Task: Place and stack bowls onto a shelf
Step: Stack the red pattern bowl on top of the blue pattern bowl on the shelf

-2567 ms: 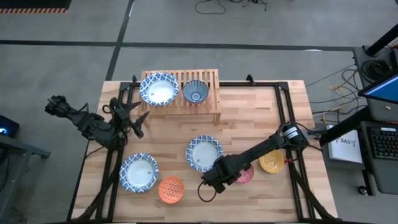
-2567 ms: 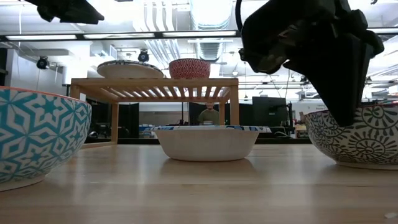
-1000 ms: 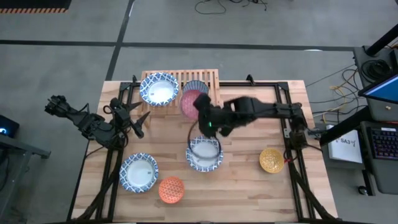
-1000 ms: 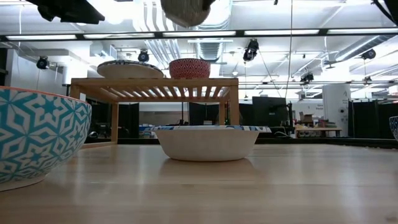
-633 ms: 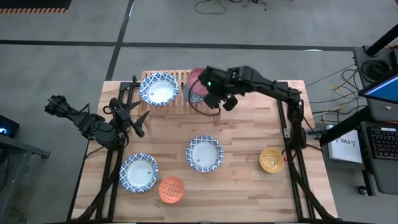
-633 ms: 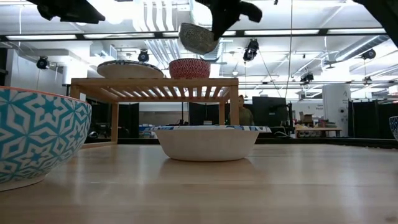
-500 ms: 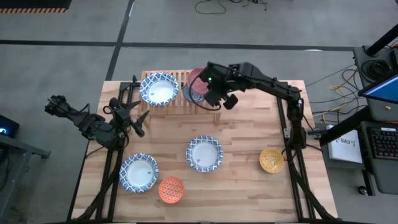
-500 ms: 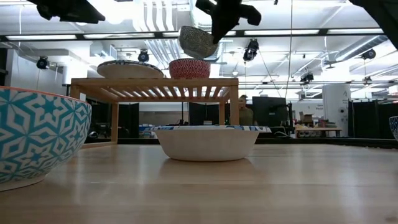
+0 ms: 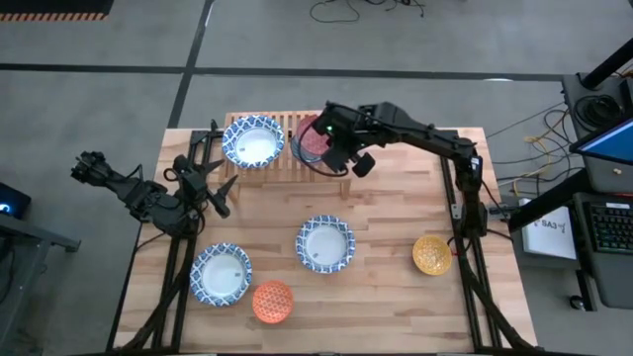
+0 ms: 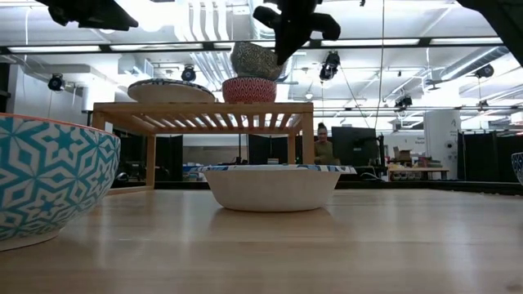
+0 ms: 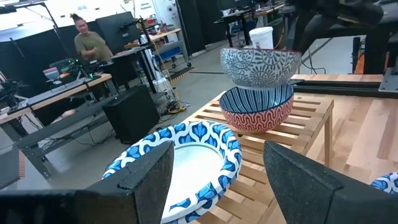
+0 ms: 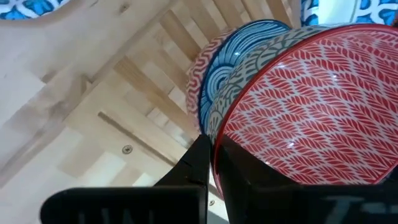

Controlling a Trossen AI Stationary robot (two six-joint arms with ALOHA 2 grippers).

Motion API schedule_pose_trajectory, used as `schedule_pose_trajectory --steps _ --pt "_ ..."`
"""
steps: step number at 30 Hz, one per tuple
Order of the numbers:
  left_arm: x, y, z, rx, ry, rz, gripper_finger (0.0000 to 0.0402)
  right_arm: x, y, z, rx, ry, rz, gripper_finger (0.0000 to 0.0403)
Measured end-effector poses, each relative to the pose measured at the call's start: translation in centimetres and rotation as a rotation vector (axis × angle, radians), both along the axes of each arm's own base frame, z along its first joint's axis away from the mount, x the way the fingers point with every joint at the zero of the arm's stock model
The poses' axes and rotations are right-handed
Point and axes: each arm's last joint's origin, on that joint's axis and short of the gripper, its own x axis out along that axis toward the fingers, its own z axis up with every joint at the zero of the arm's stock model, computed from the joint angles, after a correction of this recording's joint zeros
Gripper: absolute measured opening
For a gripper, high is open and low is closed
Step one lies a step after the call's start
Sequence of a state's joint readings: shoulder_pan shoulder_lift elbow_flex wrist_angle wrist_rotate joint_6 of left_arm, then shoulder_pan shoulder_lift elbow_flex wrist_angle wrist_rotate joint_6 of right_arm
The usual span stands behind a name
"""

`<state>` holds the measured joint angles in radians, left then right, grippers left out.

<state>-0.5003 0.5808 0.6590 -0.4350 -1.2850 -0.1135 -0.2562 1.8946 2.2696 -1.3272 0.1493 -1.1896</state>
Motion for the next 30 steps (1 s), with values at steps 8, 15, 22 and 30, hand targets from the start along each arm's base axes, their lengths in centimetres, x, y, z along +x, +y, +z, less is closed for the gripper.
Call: schedule_pose_trajectory --steps 8,15,22,30 --pt "0.0 0.0 0.0 0.002 0.002 -0.001 0.023 0.9 -0.2 -1.3 -0.009 -0.016 -0.002 0.0013" --pt "0.0 0.0 0.0 0.003 0.003 -0.001 0.023 1.4 -0.4 -1.1 -0.023 -0.07 -0.007 0.0013" --pt "0.0 0.0 0.0 0.003 0.003 -0.001 0.023 1.3 -0.3 -1.1 -0.011 -0.07 -0.024 0.0013" --pt "0.0 0.0 0.0 0.003 0.003 -0.001 0.023 1.3 -0.3 -1.1 0.004 -0.076 -0.05 0.0041"
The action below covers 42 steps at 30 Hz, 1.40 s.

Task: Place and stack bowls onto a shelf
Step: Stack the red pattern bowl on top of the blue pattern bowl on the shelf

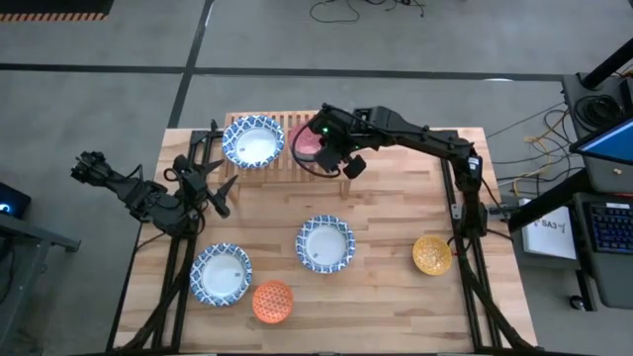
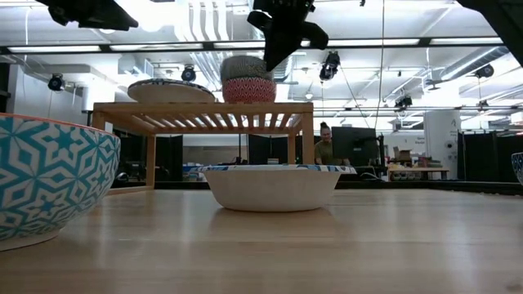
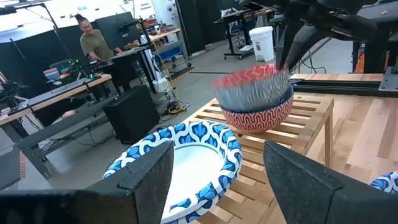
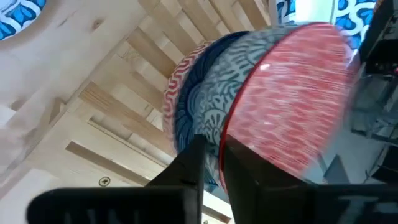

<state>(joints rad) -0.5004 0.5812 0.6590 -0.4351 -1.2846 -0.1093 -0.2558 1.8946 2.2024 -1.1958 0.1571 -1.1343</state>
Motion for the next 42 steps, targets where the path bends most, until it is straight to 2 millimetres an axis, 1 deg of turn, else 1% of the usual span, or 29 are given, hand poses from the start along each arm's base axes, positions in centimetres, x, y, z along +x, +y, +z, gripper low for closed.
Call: schedule_pose_trajectory --steps 8,14,17,21,25,27,29,32,35,39,42 --pt "0.0 0.0 0.0 0.002 0.002 -0.001 0.023 0.1 0.0 0.1 0.011 -0.017 -0.027 0.0085" --pt "0.0 0.0 0.0 0.002 0.002 -0.001 0.023 0.0 -0.1 0.1 -0.019 -0.014 -0.083 0.0102" --pt "0.0 0.0 0.0 0.002 0.002 -0.001 0.023 -0.1 -0.2 0.6 -0.036 -0.024 -0.095 0.0107" --pt "0.0 0.0 0.0 0.002 0.003 -0.001 0.023 -0.3 0.1 1.7 -0.036 -0.066 -0.109 0.0109" --pt "0.0 0.0 0.0 0.002 0.003 -0.001 0.023 -0.9 0.8 3.0 0.026 -0.115 -0.188 0.0102" --pt "0.0 0.0 0.0 0.003 0.003 -0.001 0.023 -1.4 1.2 3.6 0.115 -0.158 -0.316 0.0094" --pt "0.0 0.0 0.0 0.003 0.004 -0.001 0.023 -2.1 1.4 4.0 0.235 -0.21 -0.502 0.008" --pt "0.0 0.0 0.0 0.003 0.005 -0.001 0.023 -2.8 1.7 3.7 0.342 -0.213 -0.634 0.0049" --pt "0.0 0.0 0.0 0.003 0.005 -0.001 0.023 -1.9 2.4 3.2 0.366 -0.298 -0.623 0.0017" --pt "0.0 0.0 0.0 0.004 0.006 -0.002 0.023 0.0 3.6 1.8 0.42 -0.43 -0.588 0.0009" --pt "0.0 0.0 0.0 0.005 0.008 -0.002 0.023 0.9 3.9 0.1 0.375 -0.549 -0.616 0.0009"
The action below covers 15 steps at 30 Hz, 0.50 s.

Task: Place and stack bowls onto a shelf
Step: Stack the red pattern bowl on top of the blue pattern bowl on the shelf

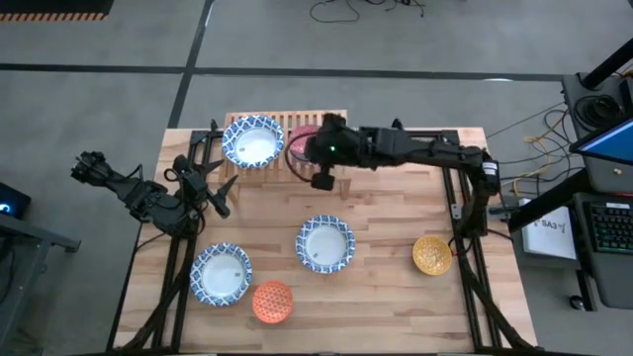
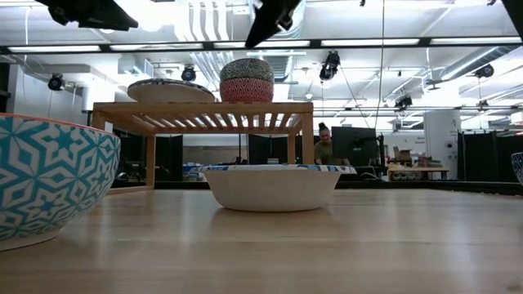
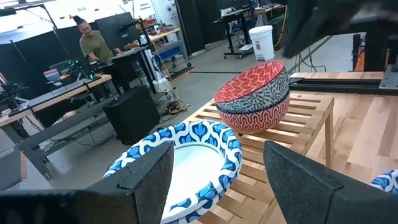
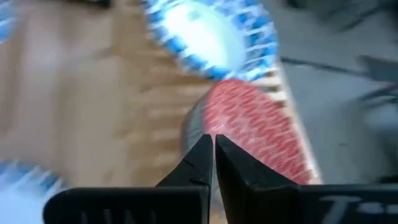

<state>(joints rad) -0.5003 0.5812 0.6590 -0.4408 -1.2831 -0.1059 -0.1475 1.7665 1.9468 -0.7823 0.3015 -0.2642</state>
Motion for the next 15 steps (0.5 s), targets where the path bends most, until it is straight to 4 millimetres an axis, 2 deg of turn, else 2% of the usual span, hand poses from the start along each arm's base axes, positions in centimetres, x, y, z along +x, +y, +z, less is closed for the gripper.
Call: schedule_pose_trajectory --steps 3,6,11,15 --pt "0.0 0.0 0.0 0.001 0.002 0.0 0.023 0.4 -0.1 -1.9 -0.074 -0.092 -0.094 0.0009" --pt "0.0 0.0 0.0 0.002 0.003 -0.001 0.023 0.6 -0.2 -3.6 -0.06 -0.187 -0.115 0.0008" --pt "0.0 0.0 0.0 0.002 0.004 -0.001 0.023 -0.1 -0.1 -4.0 -0.031 -0.262 -0.141 0.0008" --pt "0.0 0.0 0.0 0.001 0.004 -0.002 0.023 -0.1 -0.1 -4.6 -0.024 -0.254 -0.151 0.0008"
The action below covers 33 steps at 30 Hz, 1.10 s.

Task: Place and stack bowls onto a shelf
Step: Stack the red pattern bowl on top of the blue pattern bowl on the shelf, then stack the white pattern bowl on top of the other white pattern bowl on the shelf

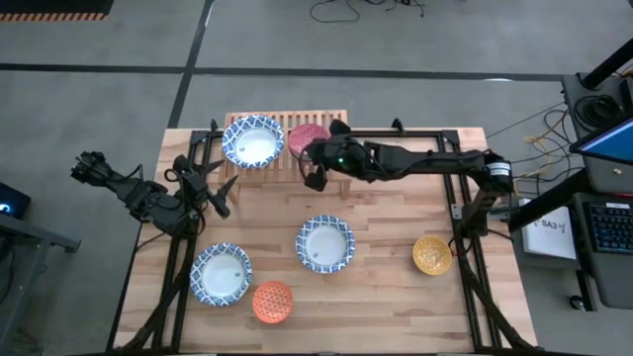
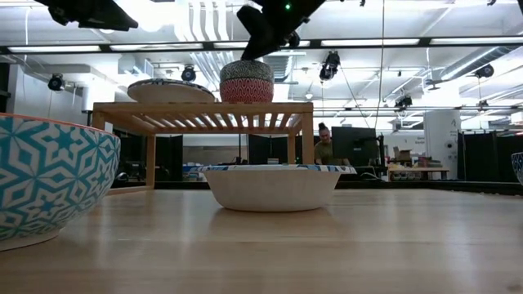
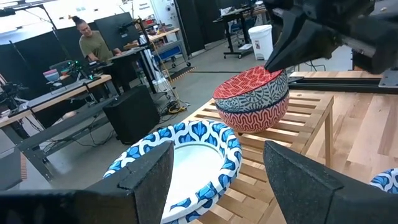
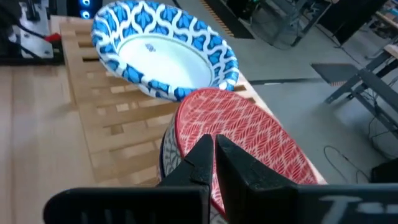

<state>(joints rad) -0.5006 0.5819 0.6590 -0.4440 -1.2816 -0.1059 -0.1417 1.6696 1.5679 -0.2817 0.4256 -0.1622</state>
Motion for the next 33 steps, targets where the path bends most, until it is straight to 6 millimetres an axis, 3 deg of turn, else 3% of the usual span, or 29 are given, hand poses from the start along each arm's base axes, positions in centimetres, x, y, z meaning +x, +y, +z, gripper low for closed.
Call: schedule_pose_trajectory --steps 10,14,17,20,25,33 --pt "0.0 0.0 0.0 0.0 -0.001 0.001 0.023 0.5 0.1 -0.8 -0.026 0.023 -0.026 0.0008" --pt "0.0 0.0 0.0 -0.017 -0.018 0.002 0.023 -0.2 1.0 0.4 -0.064 0.004 -0.049 0.0008" --pt "0.1 -0.1 0.0 -0.098 -0.07 -0.038 0.023 -1.3 2.4 2.2 -0.094 -0.036 -0.005 0.0008" --pt "0.6 -0.6 -0.7 -0.248 -0.094 -0.181 0.023 -2.6 4.0 2.6 -0.123 -0.061 0.049 0.0008" --pt "2.0 -2.0 -2.0 -0.5 -0.045 -0.387 0.023 -5.3 6.3 0.4 -0.148 -0.105 0.125 0.0008" --pt "4.5 -4.1 -3.5 -0.772 0.053 -0.45 0.0224 -10.9 9.1 -2.8 -0.122 -0.182 0.214 0.0008"
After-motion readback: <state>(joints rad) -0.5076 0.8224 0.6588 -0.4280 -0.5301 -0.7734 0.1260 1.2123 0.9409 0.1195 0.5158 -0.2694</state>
